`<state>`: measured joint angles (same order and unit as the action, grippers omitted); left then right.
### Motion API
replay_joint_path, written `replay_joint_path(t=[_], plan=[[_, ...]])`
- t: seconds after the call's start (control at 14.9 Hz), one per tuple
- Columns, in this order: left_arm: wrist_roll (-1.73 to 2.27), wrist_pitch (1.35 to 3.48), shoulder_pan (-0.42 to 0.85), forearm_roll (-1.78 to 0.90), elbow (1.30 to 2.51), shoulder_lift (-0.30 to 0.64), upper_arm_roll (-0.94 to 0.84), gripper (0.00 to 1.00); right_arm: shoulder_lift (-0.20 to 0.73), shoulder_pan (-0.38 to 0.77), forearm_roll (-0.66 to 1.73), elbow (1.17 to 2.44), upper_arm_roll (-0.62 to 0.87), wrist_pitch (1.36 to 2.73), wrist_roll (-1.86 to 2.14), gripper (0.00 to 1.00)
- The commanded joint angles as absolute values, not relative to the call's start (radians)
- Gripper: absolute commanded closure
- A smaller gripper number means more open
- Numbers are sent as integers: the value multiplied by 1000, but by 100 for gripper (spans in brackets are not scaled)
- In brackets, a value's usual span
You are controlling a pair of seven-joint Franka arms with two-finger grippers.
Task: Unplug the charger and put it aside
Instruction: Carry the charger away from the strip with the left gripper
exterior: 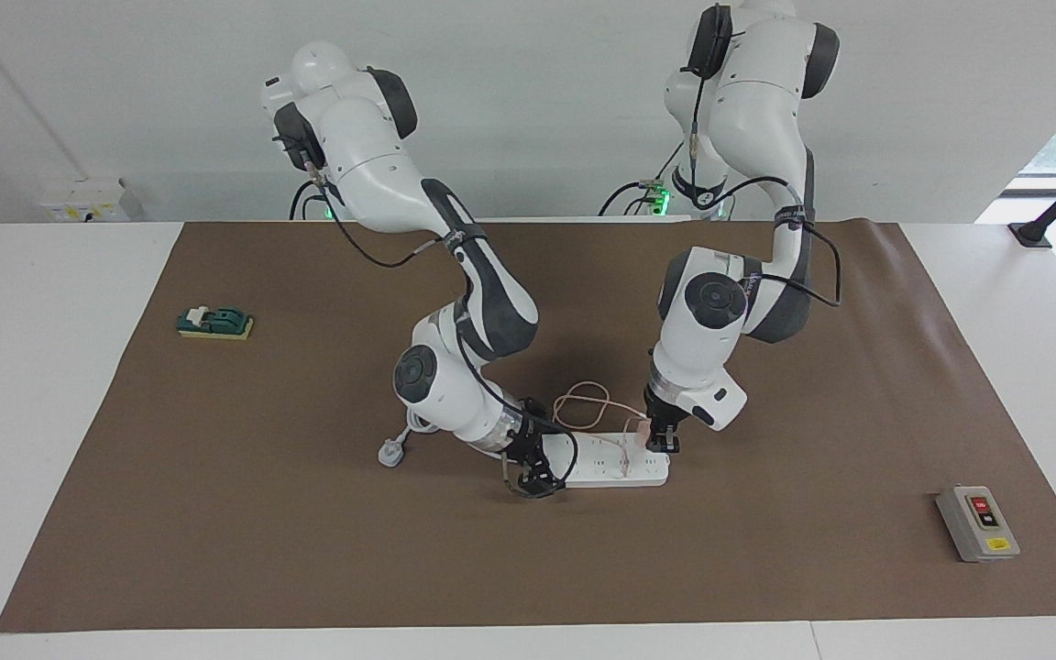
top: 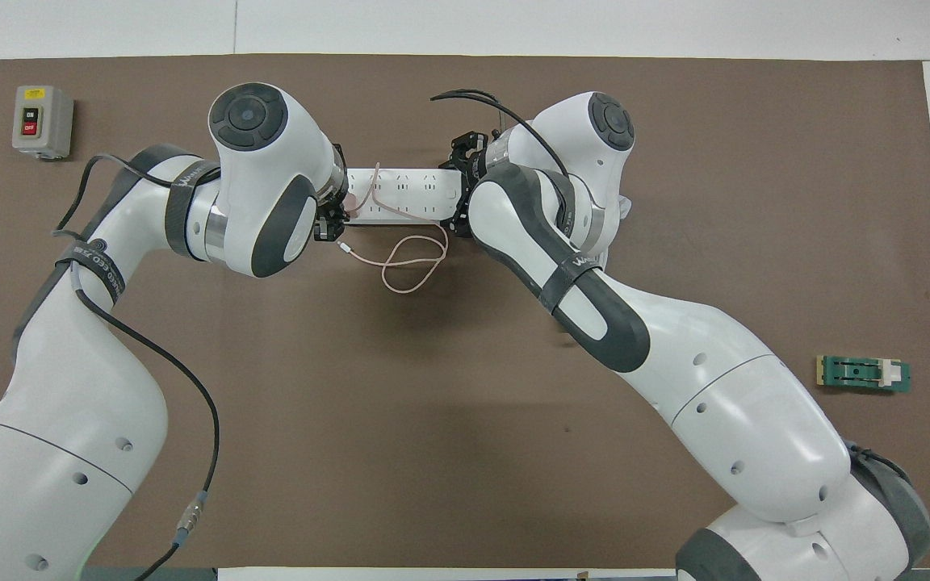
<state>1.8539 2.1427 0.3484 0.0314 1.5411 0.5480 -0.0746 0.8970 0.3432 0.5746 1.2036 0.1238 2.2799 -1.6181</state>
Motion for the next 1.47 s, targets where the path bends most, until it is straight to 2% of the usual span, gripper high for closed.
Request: replay_joint_path(t=[0.0, 0.2, 0.27, 0.33, 0.4, 0.6, 0.8, 0.94, 1.21, 1.27, 1.34, 1.41], plan=[[1751, 1993, 304, 58, 1562, 419, -57, 100, 873, 348, 581, 1227, 126, 2292, -1598, 62], [1663, 1907, 253, 32, 1562, 356, -61, 100, 873, 348, 583, 1227, 126, 2293, -1598, 61], [1619, 1879, 235, 25, 1562, 341, -60, 100, 871, 348, 581, 1227, 127, 2292, -1600, 58], [1555, 1849, 210, 25, 1563, 324, -60, 100, 864, 350, 581, 1227, 126, 2284, -1601, 37], [1478, 1812, 165, 23, 1563, 307, -61, 100, 848, 354, 580, 1232, 126, 2280, -1603, 2], [1170, 1746, -28, -90, 1563, 259, -57, 100, 793, 336, 578, 1258, 123, 2235, -1601, 0], [848, 1747, -179, -92, 1603, 242, -57, 100, 727, 316, 575, 1258, 103, 2140, -1603, 0], [689, 1807, -199, -92, 1684, 210, -54, 100, 689, 316, 574, 1258, 65, 2076, -1600, 0], [622, 2014, -181, -91, 1938, 117, -54, 100, 595, 314, 462, 1258, 17, 1973, -1514, 0], [608, 2026, -179, -91, 1950, 114, -55, 95, 568, 307, 407, 1265, 17, 1942, -1462, 0], [606, 2019, -178, -91, 1945, 114, -57, 1, 533, 298, 370, 1282, 17, 1916, -1378, 0], [607, 2005, -178, -91, 1937, 114, -58, 0, 491, 293, 361, 1308, 17, 1895, -1280, 0]])
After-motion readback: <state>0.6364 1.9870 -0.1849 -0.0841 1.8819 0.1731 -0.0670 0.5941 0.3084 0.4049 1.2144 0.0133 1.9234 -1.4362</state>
